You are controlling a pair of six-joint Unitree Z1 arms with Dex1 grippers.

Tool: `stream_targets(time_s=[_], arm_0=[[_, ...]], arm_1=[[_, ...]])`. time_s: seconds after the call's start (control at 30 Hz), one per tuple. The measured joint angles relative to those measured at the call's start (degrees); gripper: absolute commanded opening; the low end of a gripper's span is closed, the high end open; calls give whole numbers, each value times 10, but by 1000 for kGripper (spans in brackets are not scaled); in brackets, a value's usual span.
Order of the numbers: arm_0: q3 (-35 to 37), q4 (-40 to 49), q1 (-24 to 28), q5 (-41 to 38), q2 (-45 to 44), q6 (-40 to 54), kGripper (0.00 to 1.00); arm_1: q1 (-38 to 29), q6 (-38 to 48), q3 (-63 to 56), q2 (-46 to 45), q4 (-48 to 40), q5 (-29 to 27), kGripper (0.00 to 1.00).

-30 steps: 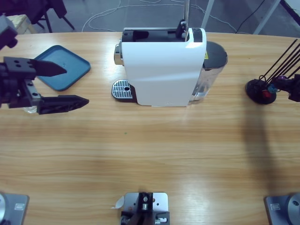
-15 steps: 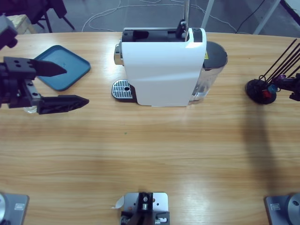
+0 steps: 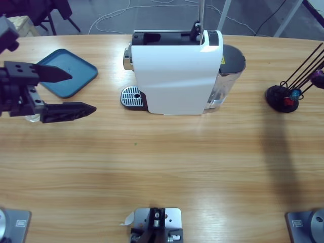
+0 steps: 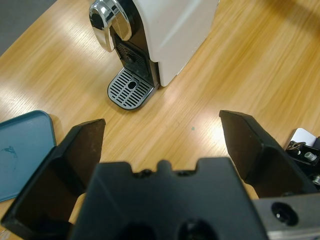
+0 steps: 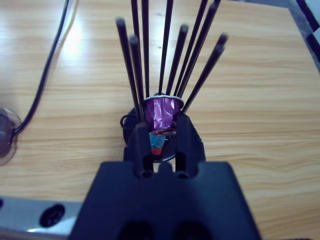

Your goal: Pour coffee

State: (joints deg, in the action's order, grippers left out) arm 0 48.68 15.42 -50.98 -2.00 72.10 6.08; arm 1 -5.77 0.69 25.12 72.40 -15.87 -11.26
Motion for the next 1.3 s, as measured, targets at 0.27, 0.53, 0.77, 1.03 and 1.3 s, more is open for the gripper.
stream_targets(time_s=[0.27, 0.53, 0.77, 1.03, 1.3], arm_0=[[-1, -1, 1, 0, 0, 0, 1000], [-1, -1, 1, 0, 0, 0, 1000], [-6, 7, 1, 0, -3, -2, 1000], [-28, 39, 3, 18, -53, 0, 1000], [-52, 40, 12, 38, -93, 0, 1000]], arm_1=[[-2, -1, 65, -58, 86, -3, 0], [-21, -11, 135, -122, 188, -16, 0], [-173, -87, 158, -170, 276, 34, 0], [-365, -152, 291, -76, 312, 94, 0], [-482, -209, 470, 110, 349, 110, 0]])
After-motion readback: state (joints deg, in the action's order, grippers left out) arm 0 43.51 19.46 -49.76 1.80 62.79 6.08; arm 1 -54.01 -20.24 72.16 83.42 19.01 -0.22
